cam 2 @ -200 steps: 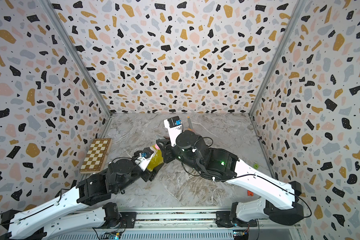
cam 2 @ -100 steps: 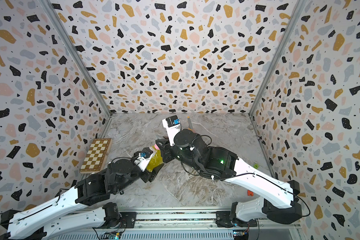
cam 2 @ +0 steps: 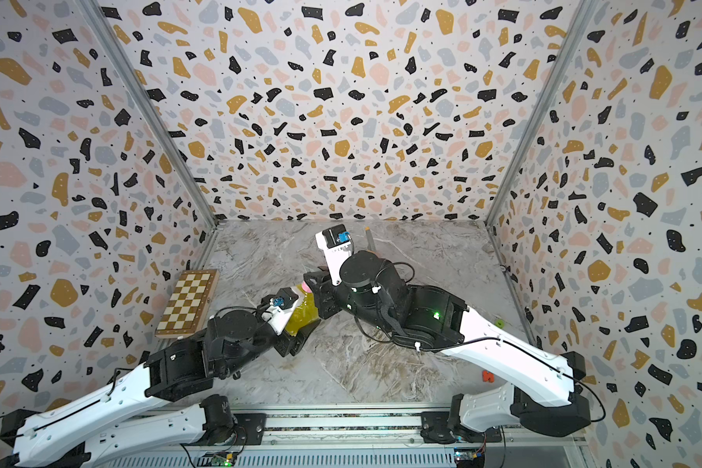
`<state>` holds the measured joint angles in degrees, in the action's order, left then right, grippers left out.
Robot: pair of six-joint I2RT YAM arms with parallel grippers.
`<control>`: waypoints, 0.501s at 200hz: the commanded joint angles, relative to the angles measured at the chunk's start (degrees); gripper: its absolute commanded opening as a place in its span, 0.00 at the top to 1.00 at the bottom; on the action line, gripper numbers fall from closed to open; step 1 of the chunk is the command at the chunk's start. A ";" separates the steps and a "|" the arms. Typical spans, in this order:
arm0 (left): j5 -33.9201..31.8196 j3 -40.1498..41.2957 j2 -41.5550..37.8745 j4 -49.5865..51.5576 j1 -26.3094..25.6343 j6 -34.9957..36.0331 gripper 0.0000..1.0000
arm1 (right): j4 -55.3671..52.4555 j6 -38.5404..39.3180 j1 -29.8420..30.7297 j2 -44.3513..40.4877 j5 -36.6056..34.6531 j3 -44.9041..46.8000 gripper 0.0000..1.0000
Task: Attach spray nozzles to spray bottles
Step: Screw the spray nozzle on the spray bottle.
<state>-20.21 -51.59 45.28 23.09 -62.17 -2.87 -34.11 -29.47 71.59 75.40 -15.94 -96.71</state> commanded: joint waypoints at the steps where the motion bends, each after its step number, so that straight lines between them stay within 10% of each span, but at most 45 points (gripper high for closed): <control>1: -3.26 -3.51 -0.28 -6.74 0.67 -2.95 1.00 | -6.15 1.00 2.72 0.19 5.40 -1.20 0.77; 100: -3.26 -3.58 -0.33 -5.63 0.65 -2.52 1.00 | -6.23 1.44 2.68 0.45 3.99 -2.92 0.72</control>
<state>-19.97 -51.79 44.97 23.05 -62.22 -2.52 -35.66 -28.86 72.03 76.03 -16.32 -98.43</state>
